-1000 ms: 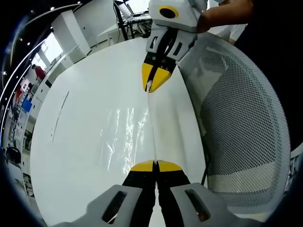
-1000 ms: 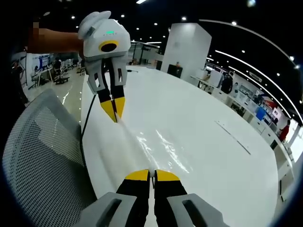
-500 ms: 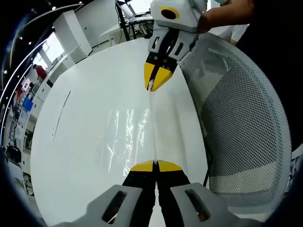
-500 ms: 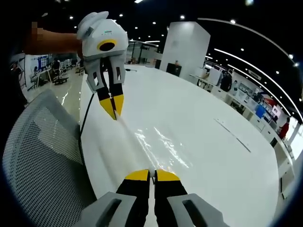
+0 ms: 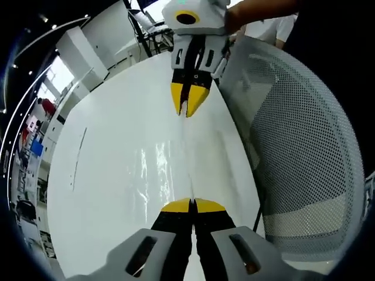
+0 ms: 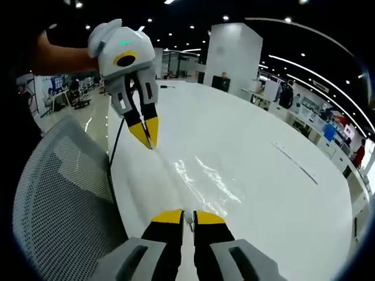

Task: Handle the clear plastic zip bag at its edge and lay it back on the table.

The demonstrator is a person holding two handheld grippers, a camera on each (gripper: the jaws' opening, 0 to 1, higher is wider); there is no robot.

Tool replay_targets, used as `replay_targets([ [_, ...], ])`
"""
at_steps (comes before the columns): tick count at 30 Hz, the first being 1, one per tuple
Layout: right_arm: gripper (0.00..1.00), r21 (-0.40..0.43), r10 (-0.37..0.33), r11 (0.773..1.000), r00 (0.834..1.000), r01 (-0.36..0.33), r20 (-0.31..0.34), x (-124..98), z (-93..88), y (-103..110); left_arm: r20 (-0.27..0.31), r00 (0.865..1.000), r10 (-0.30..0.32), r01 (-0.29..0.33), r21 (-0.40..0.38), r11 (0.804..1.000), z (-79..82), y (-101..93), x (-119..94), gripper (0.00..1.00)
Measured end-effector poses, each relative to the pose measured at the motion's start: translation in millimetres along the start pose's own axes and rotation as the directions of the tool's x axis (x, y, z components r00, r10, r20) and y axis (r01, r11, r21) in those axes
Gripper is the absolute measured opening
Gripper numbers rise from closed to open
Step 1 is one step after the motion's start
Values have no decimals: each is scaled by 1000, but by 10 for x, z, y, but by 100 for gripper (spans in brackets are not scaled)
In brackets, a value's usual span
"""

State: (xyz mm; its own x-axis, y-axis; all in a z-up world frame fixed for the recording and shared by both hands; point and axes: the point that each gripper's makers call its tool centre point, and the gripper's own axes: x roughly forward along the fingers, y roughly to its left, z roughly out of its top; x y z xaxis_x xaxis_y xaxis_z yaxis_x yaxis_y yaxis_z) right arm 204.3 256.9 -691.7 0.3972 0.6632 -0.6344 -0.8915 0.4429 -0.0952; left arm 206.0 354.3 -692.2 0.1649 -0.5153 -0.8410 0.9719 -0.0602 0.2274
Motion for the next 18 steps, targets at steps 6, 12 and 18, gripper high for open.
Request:
replay_targets([
  [6, 7, -57, 25, 998, 999, -26, -19, -104, 58, 21, -14, 1000, -3, 4, 24, 1000, 10, -25, 11, 0],
  [12, 8, -88, 35, 995, 999, -37, -20, -225, 142, 3, -24, 1000, -3, 3, 31, 1000, 4, -48, 1, 0],
  [18, 8, -76, 52, 996, 999, -52, -2, -211, 186, -7, -27, 1000, 0, 1, 36, 999, 25, -62, -10, 0],
])
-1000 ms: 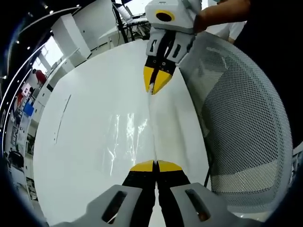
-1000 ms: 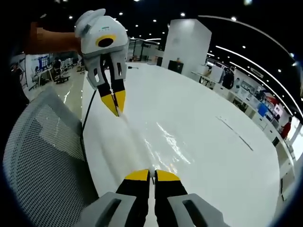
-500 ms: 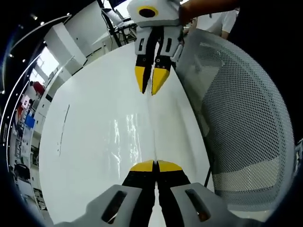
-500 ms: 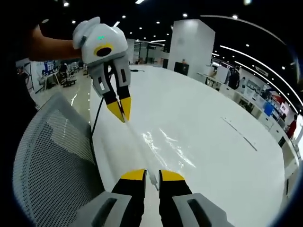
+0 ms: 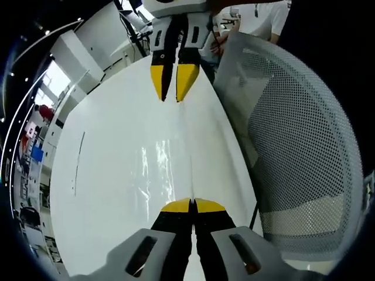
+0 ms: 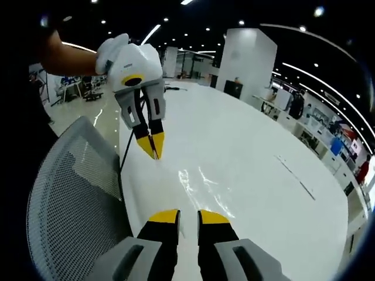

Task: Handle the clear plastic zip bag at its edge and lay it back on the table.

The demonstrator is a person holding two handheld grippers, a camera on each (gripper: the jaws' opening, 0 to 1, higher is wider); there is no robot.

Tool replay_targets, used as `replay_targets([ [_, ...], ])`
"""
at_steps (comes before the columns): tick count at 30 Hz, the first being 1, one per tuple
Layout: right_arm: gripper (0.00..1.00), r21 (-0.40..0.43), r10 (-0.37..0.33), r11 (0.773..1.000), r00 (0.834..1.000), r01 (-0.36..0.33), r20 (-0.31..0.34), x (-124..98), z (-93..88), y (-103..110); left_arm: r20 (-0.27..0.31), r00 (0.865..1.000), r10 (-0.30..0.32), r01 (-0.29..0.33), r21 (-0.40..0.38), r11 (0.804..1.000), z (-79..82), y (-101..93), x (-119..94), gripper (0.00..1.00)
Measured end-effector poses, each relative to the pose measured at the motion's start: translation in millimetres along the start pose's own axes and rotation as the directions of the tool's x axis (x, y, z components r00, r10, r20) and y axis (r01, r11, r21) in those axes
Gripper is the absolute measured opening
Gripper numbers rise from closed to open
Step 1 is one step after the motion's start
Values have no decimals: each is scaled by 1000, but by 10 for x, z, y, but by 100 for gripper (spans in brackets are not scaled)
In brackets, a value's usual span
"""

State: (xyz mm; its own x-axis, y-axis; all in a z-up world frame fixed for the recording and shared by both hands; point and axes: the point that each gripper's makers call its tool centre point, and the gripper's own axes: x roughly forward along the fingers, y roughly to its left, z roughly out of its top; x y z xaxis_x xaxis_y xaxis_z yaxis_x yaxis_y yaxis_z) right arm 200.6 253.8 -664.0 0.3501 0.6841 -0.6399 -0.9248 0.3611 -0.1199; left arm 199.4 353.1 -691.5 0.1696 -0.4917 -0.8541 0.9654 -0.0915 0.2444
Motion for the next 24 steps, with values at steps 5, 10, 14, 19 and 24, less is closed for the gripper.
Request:
replay_targets([
  [5, 8, -1, 12, 1000, 1000, -12, 0, 67, -9, 32, 1, 1000, 4, -4, -3, 1000, 22, -2, -14, 0],
  [10, 8, 33, 34, 999, 999, -35, 17, 157, -5, 75, 2, 1000, 7, -7, -12, 1000, 42, -7, -22, 0],
  [14, 8, 37, 55, 998, 998, -55, 20, 203, 11, 121, 11, 1000, 10, -9, -33, 999, 74, 0, -40, 0],
  [19, 8, 42, 61, 997, 998, -62, 24, 247, 38, 145, 30, 999, 15, -14, -38, 999, 136, 10, -64, 0],
  [24, 8, 34, 63, 997, 998, -63, 16, 285, 42, 168, 44, 999, 19, -17, -38, 999, 206, 25, -74, 0],
])
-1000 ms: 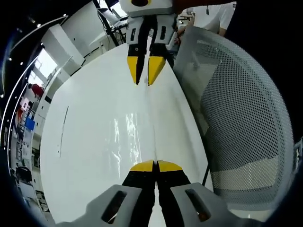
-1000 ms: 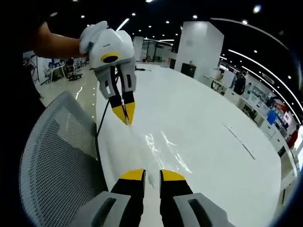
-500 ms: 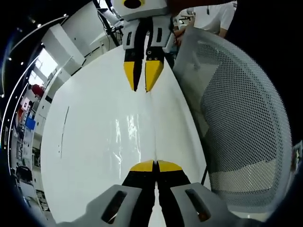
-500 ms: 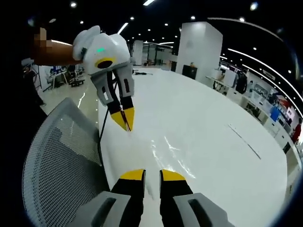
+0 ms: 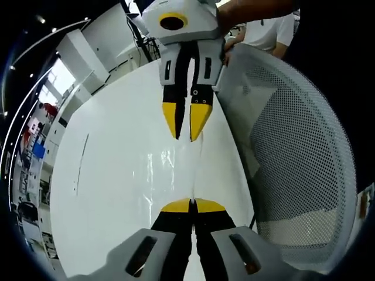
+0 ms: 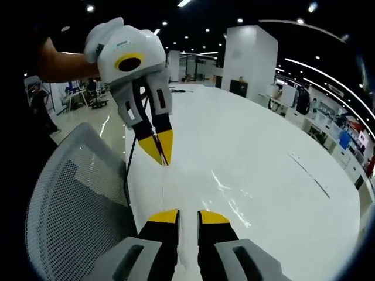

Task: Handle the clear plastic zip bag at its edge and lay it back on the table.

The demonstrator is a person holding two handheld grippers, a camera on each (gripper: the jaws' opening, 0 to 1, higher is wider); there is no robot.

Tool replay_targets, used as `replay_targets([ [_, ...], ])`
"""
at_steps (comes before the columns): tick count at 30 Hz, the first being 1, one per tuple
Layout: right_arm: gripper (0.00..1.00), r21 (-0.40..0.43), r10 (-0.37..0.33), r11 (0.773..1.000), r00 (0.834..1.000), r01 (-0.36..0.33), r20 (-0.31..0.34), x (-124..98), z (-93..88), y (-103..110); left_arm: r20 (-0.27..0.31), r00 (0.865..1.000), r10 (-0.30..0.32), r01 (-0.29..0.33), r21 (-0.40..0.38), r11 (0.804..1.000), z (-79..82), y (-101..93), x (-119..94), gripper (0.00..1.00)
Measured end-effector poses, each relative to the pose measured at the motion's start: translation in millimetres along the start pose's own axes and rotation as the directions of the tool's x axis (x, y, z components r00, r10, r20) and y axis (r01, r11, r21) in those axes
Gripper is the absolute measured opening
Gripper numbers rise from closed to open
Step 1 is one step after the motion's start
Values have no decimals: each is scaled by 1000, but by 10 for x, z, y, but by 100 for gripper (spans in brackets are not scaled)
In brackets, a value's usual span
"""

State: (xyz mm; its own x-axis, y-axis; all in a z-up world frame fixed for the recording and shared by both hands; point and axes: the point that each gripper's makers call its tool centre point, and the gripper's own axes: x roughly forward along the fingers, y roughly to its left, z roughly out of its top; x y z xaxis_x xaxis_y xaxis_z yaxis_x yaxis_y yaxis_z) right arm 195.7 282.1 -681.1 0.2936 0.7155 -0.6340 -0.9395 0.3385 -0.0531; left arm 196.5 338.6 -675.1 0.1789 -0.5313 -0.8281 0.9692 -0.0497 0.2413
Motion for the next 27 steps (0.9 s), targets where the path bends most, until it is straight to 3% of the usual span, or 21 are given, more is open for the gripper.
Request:
replay_targets([
  [9, 4, -4, -6, 1000, 1000, 6, -1, 33, -7, 6, 44, 999, 7, -7, -8, 1000, 186, 32, -38, 0],
  [19, 0, -6, -39, 999, 999, 39, 16, 44, 26, -82, 59, 998, 25, -25, 0, 1000, 170, 76, -51, 0],
  [27, 0, -29, -53, 998, 999, 52, -14, 51, -18, -127, 143, 989, 44, -32, -88, 996, 272, 130, -176, 3],
])
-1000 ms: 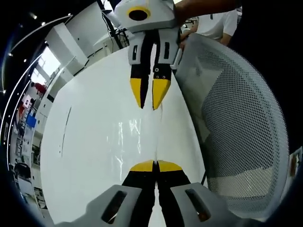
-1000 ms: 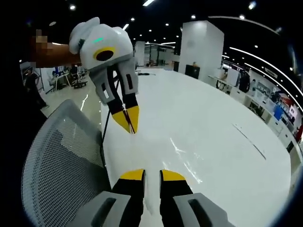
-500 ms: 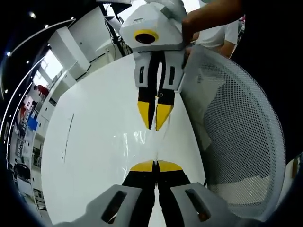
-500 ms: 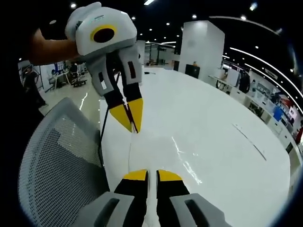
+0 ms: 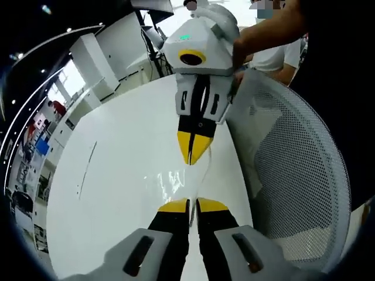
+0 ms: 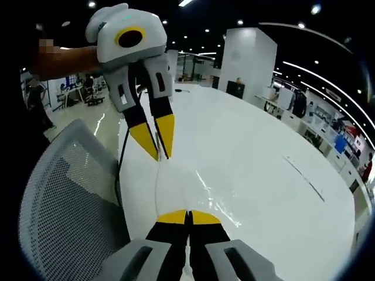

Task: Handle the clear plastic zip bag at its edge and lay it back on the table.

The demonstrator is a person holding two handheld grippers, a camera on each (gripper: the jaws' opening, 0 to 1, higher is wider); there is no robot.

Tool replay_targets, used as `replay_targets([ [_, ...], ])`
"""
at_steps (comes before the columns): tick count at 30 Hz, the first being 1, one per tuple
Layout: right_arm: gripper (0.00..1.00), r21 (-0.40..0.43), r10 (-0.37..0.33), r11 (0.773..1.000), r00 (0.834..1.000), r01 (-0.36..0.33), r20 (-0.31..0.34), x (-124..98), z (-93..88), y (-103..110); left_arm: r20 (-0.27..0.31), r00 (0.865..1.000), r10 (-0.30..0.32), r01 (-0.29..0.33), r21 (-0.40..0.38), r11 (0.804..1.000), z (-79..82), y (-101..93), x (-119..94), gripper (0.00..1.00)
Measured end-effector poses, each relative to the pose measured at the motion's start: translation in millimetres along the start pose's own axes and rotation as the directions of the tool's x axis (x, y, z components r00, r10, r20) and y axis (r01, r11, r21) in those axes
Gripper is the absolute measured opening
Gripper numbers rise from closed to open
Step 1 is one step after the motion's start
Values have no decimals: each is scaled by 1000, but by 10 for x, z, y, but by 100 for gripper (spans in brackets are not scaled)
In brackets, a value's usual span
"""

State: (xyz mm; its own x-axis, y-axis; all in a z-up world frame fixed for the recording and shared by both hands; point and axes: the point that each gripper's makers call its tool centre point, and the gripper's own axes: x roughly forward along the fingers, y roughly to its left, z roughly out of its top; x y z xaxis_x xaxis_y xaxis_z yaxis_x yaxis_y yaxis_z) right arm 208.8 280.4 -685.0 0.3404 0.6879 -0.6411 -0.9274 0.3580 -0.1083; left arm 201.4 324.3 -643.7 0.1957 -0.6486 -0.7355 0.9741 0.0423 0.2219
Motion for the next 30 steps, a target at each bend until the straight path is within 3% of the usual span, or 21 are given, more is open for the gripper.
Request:
replay_targets([
  [14, 0, 3, -6, 1000, 1000, 6, -27, 5, -16, -58, 43, 999, -2, -3, 104, 995, 364, -34, -90, 8],
  [21, 0, 9, -5, 1000, 999, 5, -32, -4, -6, -63, 21, 1000, -14, 11, 150, 989, 391, -71, 9, 8],
  [30, 0, 29, -4, 1000, 999, 6, -43, 1, 31, -60, -39, 999, -25, 32, 204, 978, 275, -143, 198, 7],
])
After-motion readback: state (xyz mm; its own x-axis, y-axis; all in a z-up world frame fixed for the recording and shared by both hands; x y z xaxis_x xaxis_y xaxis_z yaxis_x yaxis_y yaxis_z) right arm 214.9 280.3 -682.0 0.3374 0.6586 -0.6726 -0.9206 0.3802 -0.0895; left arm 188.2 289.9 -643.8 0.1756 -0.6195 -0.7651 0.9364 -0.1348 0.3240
